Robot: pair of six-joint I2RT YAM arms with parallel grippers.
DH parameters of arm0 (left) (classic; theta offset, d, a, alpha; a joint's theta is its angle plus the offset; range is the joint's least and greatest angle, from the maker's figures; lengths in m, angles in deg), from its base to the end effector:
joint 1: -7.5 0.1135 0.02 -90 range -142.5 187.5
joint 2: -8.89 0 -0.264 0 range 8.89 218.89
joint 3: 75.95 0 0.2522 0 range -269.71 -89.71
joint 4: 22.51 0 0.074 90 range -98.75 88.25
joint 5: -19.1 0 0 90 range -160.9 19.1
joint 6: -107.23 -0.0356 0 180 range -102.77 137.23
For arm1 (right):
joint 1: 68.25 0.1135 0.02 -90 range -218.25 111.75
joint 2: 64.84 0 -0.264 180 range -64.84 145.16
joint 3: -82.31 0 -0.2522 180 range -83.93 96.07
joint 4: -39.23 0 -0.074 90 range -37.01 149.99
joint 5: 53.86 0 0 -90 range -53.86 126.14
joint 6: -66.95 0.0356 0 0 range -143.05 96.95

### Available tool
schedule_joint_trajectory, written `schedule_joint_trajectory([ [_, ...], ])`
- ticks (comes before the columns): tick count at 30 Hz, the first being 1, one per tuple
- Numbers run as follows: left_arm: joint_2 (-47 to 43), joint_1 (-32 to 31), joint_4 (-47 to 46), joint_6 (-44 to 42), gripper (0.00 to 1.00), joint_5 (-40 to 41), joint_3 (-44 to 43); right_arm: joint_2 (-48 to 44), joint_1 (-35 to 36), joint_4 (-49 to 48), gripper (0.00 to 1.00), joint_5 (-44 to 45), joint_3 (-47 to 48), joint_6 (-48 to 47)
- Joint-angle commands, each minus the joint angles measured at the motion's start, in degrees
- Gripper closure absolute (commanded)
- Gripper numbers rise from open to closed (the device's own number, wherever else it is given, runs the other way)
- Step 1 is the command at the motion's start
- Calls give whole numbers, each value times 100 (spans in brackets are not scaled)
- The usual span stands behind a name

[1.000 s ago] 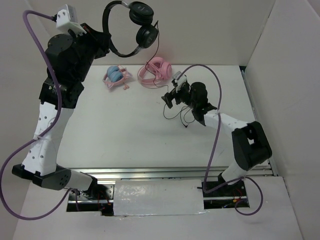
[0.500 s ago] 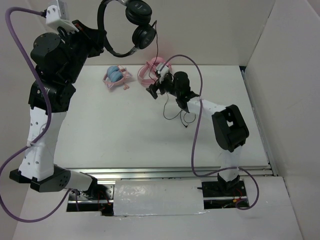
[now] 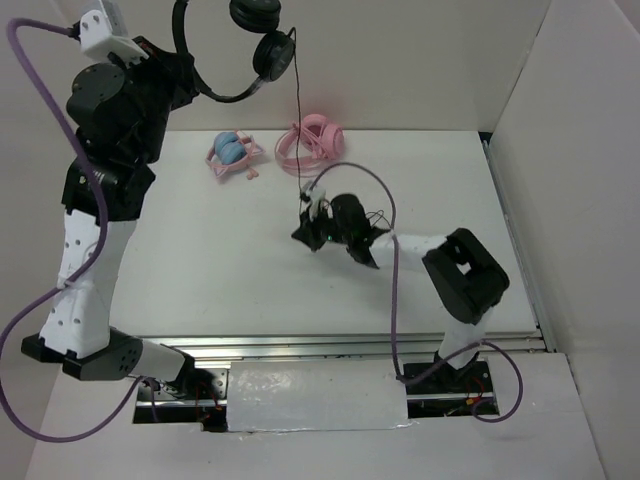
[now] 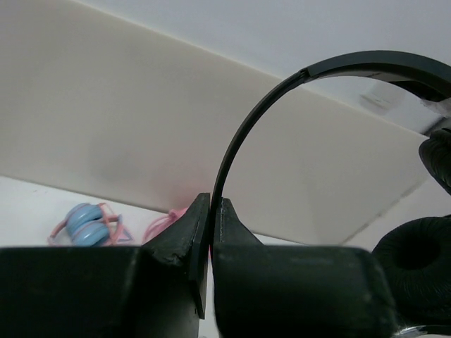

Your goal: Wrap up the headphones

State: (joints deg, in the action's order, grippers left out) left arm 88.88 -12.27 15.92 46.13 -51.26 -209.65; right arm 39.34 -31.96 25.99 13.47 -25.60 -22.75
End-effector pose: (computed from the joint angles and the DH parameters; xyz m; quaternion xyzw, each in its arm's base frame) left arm 0.2178 -0.0656 0.6051 -0.1827 0.5852 -0.2284 0.7563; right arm 0.3139 0.2475 0.2010 -0.3551 0.7232 0.3308 0.4914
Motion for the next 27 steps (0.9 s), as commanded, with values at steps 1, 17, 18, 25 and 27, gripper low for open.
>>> schedule_joint_trajectory([
  [1,638,-9,-401,282,100,1172,-12,-1188,729,-264,100,903,-986,647],
  [17,800,-361,-3564,-683,100,280,4064,-3176,2603,5776,100,5694,1962,-415],
  [18,721,-422,-3818,-998,100,95,4423,-3132,2559,5907,100,5730,2277,-625],
  [25,-8,-669,-4610,-1958,100,-1188,5998,-2816,1584,6031,100,5187,3132,-1583],
  [27,-385,-695,-4768,-2213,100,-2064,6558,-2623,1094,6110,100,5028,3385,-1690],
])
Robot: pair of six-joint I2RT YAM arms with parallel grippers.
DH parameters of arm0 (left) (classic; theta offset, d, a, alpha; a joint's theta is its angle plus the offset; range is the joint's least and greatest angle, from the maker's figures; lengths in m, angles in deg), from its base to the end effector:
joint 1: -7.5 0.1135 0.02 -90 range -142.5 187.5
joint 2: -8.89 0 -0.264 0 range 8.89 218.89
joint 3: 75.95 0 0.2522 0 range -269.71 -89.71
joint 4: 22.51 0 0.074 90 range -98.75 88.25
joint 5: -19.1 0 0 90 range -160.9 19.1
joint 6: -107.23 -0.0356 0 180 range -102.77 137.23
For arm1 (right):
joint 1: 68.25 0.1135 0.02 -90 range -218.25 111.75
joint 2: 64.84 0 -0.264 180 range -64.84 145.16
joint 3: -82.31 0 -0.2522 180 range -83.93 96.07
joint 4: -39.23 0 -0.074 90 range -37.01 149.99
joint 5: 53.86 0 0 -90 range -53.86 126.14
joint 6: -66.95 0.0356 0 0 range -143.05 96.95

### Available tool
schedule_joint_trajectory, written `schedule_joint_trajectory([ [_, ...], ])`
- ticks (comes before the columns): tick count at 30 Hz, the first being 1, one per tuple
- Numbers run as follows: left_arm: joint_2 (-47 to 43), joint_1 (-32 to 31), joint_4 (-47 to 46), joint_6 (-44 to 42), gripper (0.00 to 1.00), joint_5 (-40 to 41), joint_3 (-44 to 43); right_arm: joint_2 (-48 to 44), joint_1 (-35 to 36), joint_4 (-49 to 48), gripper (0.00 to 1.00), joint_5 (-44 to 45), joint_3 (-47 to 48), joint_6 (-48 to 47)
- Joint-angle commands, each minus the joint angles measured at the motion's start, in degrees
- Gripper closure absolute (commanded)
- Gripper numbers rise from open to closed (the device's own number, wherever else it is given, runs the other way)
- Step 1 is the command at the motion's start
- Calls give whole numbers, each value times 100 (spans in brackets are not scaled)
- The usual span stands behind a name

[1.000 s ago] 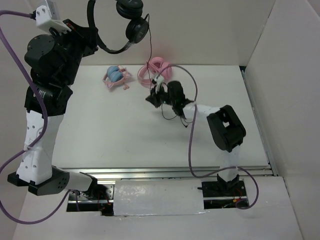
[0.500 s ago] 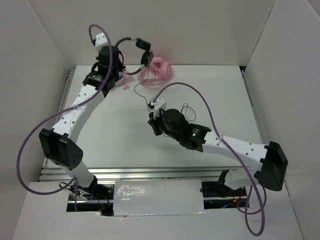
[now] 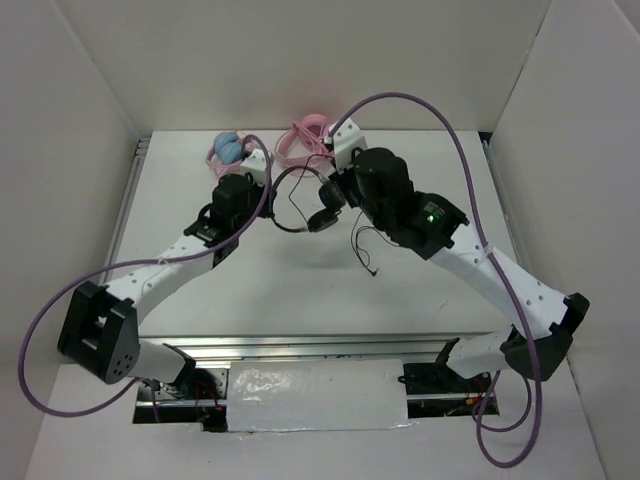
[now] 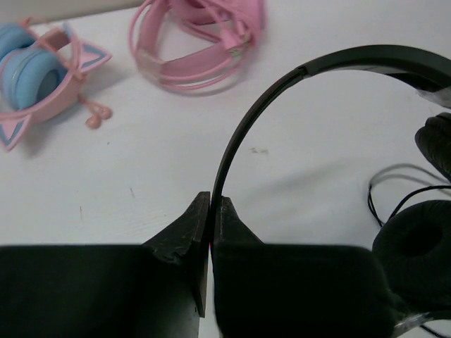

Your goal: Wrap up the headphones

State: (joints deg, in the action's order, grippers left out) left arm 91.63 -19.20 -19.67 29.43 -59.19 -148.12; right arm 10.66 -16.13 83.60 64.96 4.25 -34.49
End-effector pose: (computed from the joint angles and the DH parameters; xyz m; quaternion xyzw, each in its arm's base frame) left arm 0.3074 -0.1465 0.3039 0.0358 0.7825 -0.1298 0.6080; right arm 0.1853 0.2103 0.4490 -0.2880 0.7429 0.0094 0.6042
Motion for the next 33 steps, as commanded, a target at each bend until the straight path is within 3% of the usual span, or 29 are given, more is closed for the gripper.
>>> schedule_joint_trajectory([
  [1,-811,-54,-1289,-753,100,-1528,584,393,-631,375,100,-209,480,-639],
  [4,-1347,-142,-1247,-983,100,-2127,1173,570,-1227,288,100,-209,744,-754],
  [11,-2410,-389,-1176,-852,100,-2444,2113,948,-2749,-99,100,-1244,1078,-605],
  [18,-2912,-477,-745,-975,100,-3182,2044,1326,-3796,-397,100,-2538,745,-157],
  [22,-3009,-477,-903,-773,100,-3561,1983,1266,-3920,-958,100,-3978,-218,-279],
  [25,-2904,-477,-1175,-229,100,-3395,1791,1134,-3744,-1521,100,-4787,-888,0],
  [29,-2580,-459,-1080,395,100,-2858,1114,1054,-3621,-3029,100,-6044,-2240,527],
  [33,-2193,-442,-711,774,100,-2342,183,1063,-3210,-4579,100,-6976,-2937,1064],
])
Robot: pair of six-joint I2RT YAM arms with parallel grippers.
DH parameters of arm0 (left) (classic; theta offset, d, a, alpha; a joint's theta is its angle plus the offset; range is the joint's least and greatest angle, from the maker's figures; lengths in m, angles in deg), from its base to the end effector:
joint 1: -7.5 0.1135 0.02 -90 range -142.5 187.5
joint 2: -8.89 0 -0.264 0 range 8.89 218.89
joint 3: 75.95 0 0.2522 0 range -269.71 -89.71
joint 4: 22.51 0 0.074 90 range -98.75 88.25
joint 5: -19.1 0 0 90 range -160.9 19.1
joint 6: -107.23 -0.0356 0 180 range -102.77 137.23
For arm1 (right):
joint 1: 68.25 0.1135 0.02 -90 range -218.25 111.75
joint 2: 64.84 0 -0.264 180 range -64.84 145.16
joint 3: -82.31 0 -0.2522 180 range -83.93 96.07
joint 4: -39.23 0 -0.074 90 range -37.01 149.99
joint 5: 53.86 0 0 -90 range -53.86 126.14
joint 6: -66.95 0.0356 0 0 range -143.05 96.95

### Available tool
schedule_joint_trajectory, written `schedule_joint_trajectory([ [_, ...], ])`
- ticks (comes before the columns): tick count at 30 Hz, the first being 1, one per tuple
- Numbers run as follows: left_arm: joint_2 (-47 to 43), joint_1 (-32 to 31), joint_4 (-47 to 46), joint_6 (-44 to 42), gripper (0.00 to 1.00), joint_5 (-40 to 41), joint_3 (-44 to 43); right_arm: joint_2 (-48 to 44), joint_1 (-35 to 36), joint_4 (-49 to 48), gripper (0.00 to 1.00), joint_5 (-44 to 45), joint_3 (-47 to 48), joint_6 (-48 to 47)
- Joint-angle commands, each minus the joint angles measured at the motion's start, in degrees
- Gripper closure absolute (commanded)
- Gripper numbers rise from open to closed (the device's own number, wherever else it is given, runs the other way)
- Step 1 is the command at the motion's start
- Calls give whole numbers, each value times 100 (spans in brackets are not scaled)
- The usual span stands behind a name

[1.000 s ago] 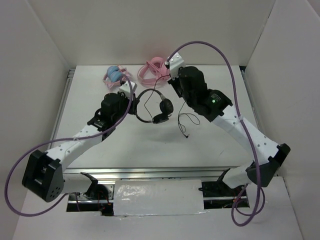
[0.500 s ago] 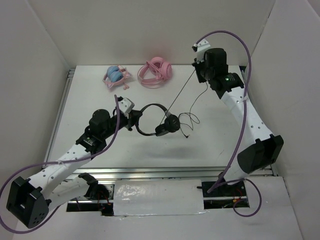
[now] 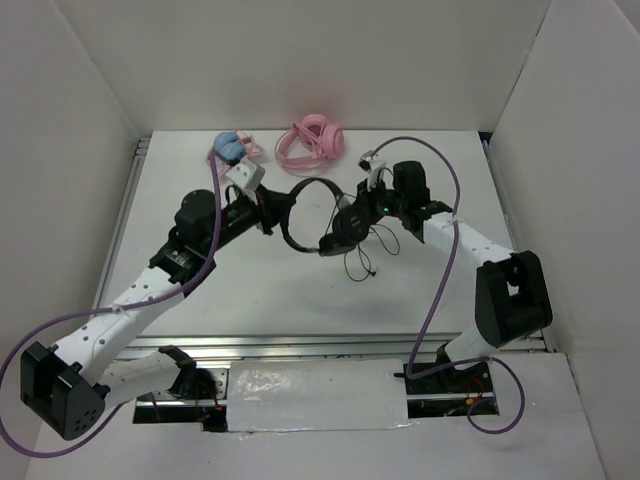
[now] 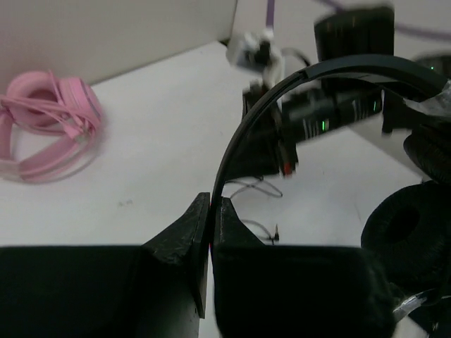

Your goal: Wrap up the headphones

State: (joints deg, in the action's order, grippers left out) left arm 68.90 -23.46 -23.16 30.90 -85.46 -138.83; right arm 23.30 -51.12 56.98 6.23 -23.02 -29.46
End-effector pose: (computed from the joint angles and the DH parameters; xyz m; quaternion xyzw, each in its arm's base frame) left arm 0.2082 -0.1353 0.3614 0.1934 0.6579 -0.3547 0.6355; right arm 0.3258 0.1190 0.2643 -0.2957 0.7983 0.2682 0.4511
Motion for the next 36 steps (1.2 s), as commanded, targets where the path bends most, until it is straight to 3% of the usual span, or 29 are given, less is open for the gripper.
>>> schedule_joint_trajectory([
  [1,203,-15,-308,741,100,462,-1044,-209,387,-2172,100,-1226,-367,632],
  [6,424,-24,-62,1084,100,1297,-1871,-288,862,-3990,96,-1139,-964,1431],
  [7,433,-24,34,1085,100,1342,-1986,-280,976,-4716,95,-1209,-1053,1546],
  [10,494,-24,114,1129,100,1395,-2399,-78,1143,-5686,81,-1149,-1169,1749],
  [14,556,-94,527,1059,100,1360,-3172,824,1241,-6093,59,-1253,-555,1898],
  [20,652,-156,967,892,100,1421,-4149,2371,1285,-6885,50,-1324,868,2916],
  [23,845,-173,1265,778,100,2200,-4910,2603,1407,-7113,49,-1579,1021,3331],
  [25,1109,-173,1423,673,100,2483,-5211,2542,1547,-7254,50,-1605,573,3244],
  [27,1371,-173,1424,637,100,2808,-5544,2507,1854,-7115,56,-1780,283,3059],
  [29,1539,-173,1424,514,100,3116,-5826,2480,2031,-6964,82,-2141,89,3067],
  [34,2172,-156,1345,49,100,4573,-6311,1665,2426,-7701,95,-1923,-1676,3164],
  [36,2392,-95,1188,-127,100,5014,-6294,971,2550,-7450,100,-1782,-2414,3120],
])
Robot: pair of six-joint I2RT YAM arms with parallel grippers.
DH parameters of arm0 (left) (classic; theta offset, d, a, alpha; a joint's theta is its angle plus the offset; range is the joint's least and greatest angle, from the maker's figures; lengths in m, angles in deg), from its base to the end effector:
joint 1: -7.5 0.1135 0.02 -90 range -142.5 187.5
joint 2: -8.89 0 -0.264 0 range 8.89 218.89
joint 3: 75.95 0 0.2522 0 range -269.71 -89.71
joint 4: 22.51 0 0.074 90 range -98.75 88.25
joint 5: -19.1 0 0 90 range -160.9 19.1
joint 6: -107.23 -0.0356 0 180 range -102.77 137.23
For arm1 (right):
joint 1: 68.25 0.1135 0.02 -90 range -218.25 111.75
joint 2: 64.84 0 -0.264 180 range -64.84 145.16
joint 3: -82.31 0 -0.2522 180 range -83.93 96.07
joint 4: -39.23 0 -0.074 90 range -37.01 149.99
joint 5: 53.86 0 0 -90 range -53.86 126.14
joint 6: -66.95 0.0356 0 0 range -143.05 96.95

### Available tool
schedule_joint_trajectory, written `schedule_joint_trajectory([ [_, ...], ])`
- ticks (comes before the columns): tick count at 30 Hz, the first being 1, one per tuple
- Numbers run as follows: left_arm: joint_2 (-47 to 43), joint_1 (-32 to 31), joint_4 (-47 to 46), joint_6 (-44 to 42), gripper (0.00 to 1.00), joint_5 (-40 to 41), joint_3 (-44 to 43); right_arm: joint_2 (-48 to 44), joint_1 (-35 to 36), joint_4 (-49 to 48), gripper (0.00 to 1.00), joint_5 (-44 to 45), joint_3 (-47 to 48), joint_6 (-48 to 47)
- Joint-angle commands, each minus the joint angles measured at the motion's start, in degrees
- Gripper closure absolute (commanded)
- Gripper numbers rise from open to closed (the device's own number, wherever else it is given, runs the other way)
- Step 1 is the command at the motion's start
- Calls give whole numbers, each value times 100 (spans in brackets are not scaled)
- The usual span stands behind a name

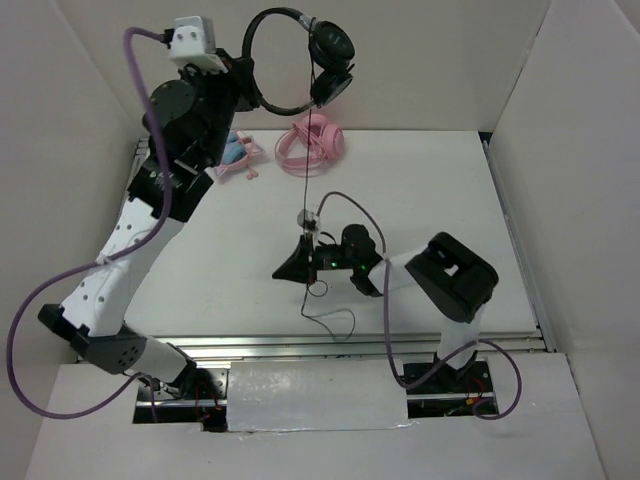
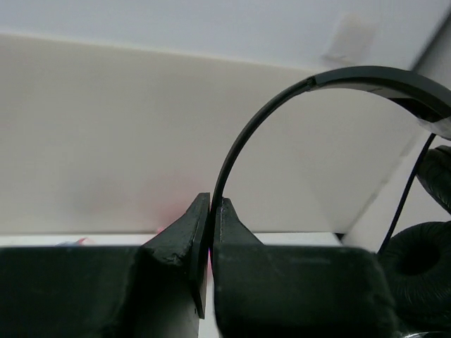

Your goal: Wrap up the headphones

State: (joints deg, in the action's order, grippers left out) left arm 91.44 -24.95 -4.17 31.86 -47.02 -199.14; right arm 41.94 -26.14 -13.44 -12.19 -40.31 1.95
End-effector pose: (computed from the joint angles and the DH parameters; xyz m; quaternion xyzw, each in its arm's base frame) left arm 0.2404 -0.1358 0.5800 -0.0853 0.5650 -0.2189 0.7909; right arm 0.2476 0.2597 0.1803 -0.3875 0.5752 0.6009 0.3974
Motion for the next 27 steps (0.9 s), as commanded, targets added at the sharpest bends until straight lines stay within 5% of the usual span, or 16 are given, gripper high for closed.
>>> schedule_joint_trajectory([
  [1,200,72,-774,-268,100,1537,-211,-1200,200,-223,100,218,-897,-90],
  [4,420,430,-731,47,100,1787,105,-2849,664,1435,100,1785,-1461,-749],
  [7,701,564,-712,294,100,2084,377,-3853,1167,3834,100,2923,-1058,-1435],
  [15,948,661,-1029,548,100,2465,2353,-4693,2231,8026,100,7658,1234,-2260],
  [21,658,556,-1450,524,100,1377,4251,-4237,2101,8367,100,9235,2502,-3673],
  [27,-176,283,-1855,-101,100,51,5517,-3964,987,7805,100,8571,2854,-5064],
])
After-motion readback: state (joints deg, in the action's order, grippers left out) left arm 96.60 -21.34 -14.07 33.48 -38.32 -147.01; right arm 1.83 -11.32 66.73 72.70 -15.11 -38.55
